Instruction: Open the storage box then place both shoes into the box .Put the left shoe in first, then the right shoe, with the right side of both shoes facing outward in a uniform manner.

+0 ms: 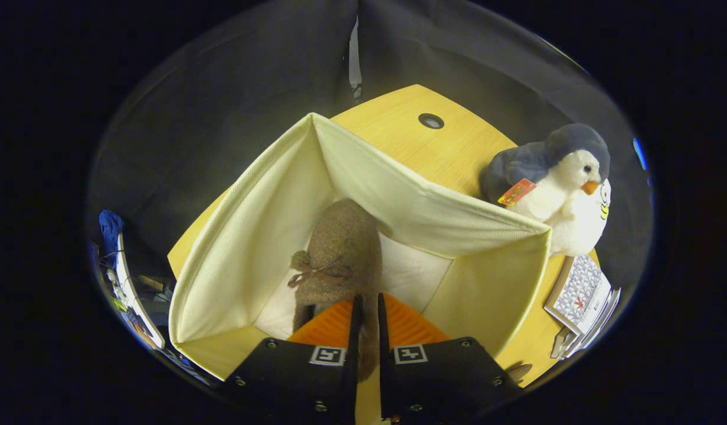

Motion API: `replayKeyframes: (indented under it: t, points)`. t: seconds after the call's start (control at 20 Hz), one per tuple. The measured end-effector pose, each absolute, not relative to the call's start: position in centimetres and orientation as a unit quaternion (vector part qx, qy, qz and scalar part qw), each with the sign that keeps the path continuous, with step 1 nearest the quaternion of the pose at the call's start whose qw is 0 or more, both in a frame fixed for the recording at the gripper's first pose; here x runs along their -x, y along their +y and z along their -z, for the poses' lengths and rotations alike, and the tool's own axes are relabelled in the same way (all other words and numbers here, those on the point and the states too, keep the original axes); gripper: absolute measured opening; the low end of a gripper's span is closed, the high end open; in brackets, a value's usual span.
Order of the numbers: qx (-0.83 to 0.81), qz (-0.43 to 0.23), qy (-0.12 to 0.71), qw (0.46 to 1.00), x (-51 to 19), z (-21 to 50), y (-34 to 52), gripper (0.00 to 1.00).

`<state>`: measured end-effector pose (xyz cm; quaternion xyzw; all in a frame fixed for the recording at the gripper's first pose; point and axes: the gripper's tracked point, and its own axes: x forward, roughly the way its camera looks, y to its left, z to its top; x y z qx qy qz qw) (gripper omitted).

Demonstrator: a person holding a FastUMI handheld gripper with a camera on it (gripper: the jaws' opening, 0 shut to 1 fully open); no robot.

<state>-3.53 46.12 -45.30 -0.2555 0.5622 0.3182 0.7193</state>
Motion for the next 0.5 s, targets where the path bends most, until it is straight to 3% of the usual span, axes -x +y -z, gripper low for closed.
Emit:
replayKeyframes:
  t: [0.15, 0.5]
  points:
    - [0.232, -0.323, 0.550, 0.734, 2.8, 42.9, 46.5, 0.23]
    - [0.165, -0.335, 0.499, 0.782, 0.6, 33.7, 43.0, 0.24]
